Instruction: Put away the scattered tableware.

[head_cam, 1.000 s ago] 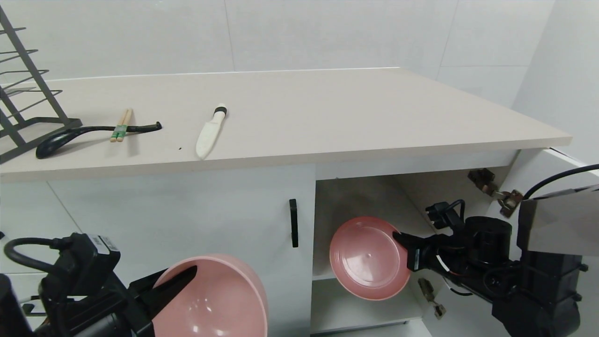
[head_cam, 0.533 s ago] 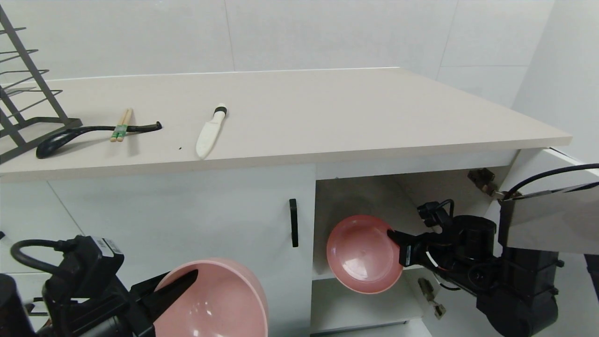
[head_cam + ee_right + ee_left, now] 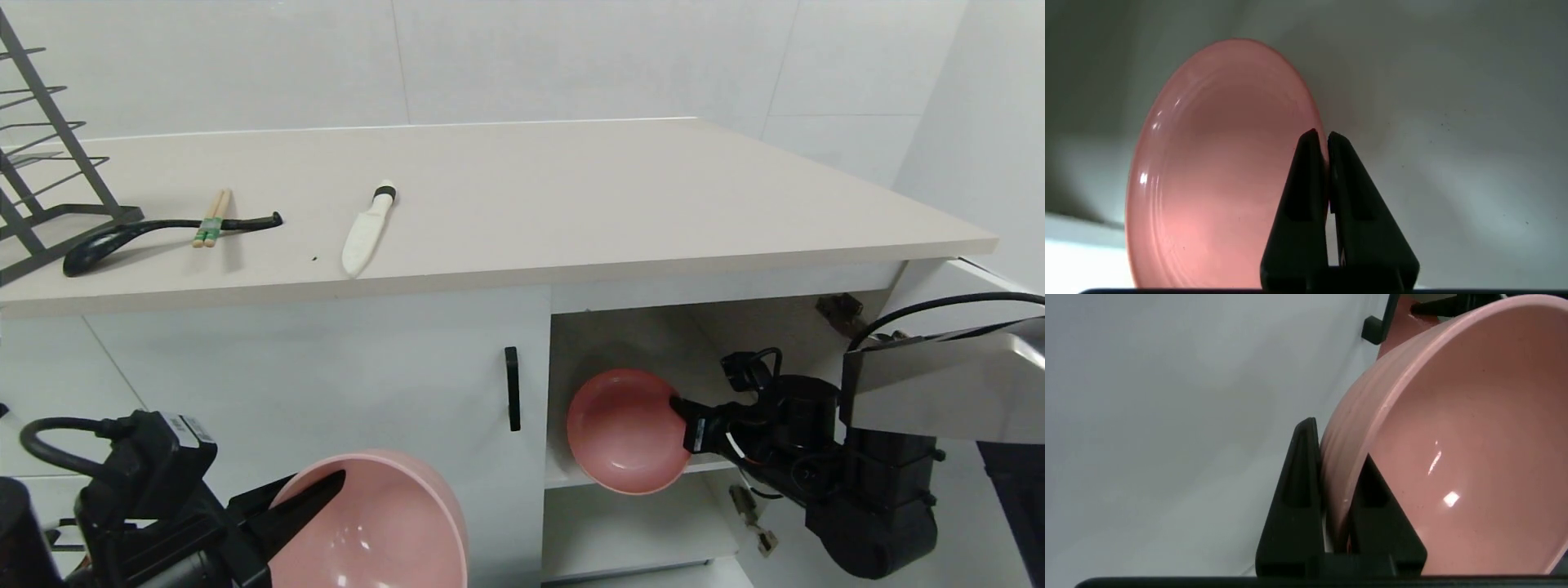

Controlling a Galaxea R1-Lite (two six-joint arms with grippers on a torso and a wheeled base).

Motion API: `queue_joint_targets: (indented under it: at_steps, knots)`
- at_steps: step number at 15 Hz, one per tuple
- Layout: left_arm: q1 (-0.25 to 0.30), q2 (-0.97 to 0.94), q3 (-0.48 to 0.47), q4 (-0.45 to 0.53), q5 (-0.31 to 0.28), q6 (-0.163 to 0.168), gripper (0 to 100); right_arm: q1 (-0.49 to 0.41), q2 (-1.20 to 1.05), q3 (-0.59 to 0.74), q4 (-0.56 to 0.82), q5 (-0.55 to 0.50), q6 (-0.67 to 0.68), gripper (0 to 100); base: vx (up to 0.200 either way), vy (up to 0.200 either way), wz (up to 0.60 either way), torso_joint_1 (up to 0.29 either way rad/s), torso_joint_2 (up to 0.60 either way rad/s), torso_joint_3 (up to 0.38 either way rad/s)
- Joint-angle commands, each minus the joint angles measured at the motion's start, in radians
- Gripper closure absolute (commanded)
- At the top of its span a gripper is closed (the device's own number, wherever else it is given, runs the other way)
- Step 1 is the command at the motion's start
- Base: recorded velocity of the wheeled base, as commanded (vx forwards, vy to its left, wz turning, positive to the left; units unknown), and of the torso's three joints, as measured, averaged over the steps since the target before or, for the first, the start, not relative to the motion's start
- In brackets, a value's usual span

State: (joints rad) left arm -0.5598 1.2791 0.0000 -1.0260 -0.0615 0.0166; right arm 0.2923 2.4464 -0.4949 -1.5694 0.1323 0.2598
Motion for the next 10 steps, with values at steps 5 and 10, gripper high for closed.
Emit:
queue_joint_targets:
  at_steps: [5,10]
  knots:
    - [0.000,0.009,0.000,-0.003,0.000,-0.007,100,0.002,0.088,-0.126,-0.001,-0.092,0.150,100,0.000,0.000,0.00,0.000,0.00,0.000]
    - [0.000,0.009,0.000,0.000,0.000,-0.007,100,0.019,0.135,-0.163,-0.001,-0.135,0.234,100,0.000,0.000,0.00,0.000,0.00,0.000]
